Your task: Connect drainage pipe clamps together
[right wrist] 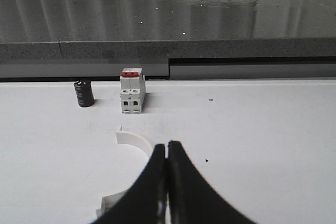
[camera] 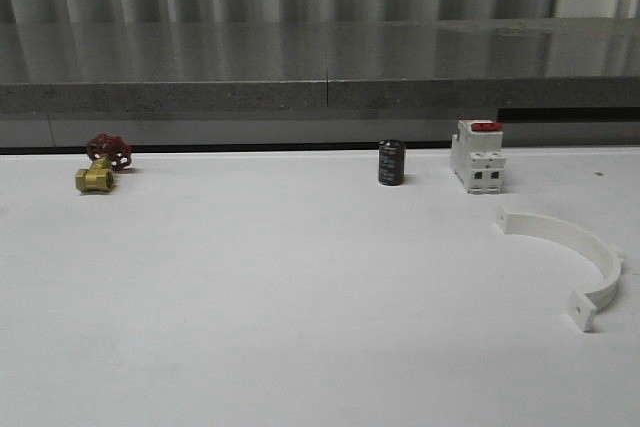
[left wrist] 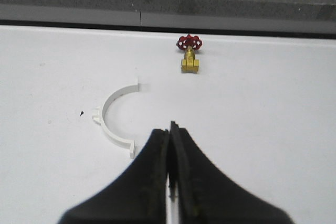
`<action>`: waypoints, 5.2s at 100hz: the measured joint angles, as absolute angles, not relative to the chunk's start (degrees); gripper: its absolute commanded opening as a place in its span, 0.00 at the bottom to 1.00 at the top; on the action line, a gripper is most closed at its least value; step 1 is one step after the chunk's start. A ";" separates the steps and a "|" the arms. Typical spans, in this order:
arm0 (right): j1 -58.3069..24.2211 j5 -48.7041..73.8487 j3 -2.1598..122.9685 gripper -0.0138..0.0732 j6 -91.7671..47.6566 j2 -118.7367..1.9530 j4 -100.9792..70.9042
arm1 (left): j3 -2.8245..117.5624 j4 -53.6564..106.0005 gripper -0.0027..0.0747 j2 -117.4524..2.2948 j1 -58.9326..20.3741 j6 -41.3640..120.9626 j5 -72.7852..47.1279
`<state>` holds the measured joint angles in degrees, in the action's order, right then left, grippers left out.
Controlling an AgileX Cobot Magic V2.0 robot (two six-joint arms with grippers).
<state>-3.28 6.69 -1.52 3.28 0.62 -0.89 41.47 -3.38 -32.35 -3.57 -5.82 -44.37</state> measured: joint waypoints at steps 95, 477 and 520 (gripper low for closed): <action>-3.28 6.69 -1.52 0.08 3.28 0.62 -0.89 | 43.87 -3.02 0.78 -45.26 -3.57 -5.82 -49.39; -3.28 6.69 -1.52 0.08 3.28 0.62 -0.89 | 71.97 1.64 0.06 -107.73 -23.78 -17.28 -39.54; -3.28 6.69 -1.52 0.08 3.28 0.62 -0.89 | 75.84 1.50 0.08 -113.05 -27.08 -20.38 -39.28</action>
<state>-3.28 6.69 -1.52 3.28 0.62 -0.89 75.84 1.50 -113.05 -27.08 -20.38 -39.28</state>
